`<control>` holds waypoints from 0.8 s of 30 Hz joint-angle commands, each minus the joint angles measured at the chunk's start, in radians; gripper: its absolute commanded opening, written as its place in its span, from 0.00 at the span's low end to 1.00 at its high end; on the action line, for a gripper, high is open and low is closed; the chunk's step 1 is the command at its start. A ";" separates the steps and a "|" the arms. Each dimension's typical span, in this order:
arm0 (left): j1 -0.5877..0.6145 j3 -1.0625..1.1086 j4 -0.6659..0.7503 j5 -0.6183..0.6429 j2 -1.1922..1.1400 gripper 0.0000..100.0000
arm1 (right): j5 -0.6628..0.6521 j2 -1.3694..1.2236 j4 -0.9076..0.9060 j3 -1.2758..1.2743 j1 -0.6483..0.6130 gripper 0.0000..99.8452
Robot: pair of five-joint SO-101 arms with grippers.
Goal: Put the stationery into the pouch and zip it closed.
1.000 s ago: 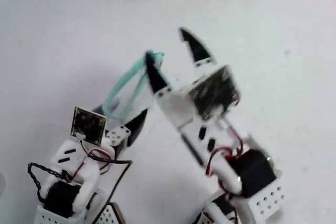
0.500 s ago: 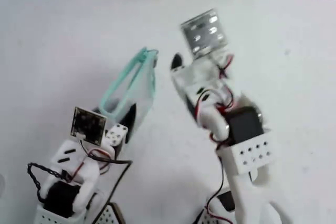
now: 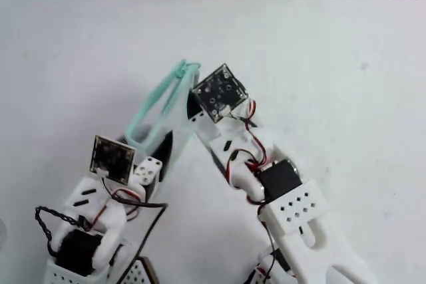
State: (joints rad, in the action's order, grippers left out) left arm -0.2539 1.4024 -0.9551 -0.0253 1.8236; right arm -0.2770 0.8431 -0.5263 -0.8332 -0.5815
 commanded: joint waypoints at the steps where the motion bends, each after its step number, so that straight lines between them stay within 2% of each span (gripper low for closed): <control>1: -0.030 -0.005 0.020 -0.012 0.005 0.14 | -0.017 -0.027 0.085 0.006 0.005 0.19; 6: -0.038 -0.003 0.020 -0.012 0.005 0.14 | -0.034 -0.179 0.180 0.011 0.013 0.19; 11: -0.059 -0.003 0.020 -0.057 0.005 0.02 | -0.034 -0.188 0.209 0.015 0.012 0.19; 14: -0.099 0.003 0.020 -0.140 0.005 0.02 | -0.034 -0.200 0.236 0.009 0.001 0.19; 24: -0.150 0.028 0.026 -0.144 0.005 0.02 | -0.034 -0.246 0.300 0.015 -0.024 0.19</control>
State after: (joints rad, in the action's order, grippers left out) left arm -0.3583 1.4270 -0.9413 -0.1542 1.8297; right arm -0.3015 0.6176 -0.2716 -0.8362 -0.5815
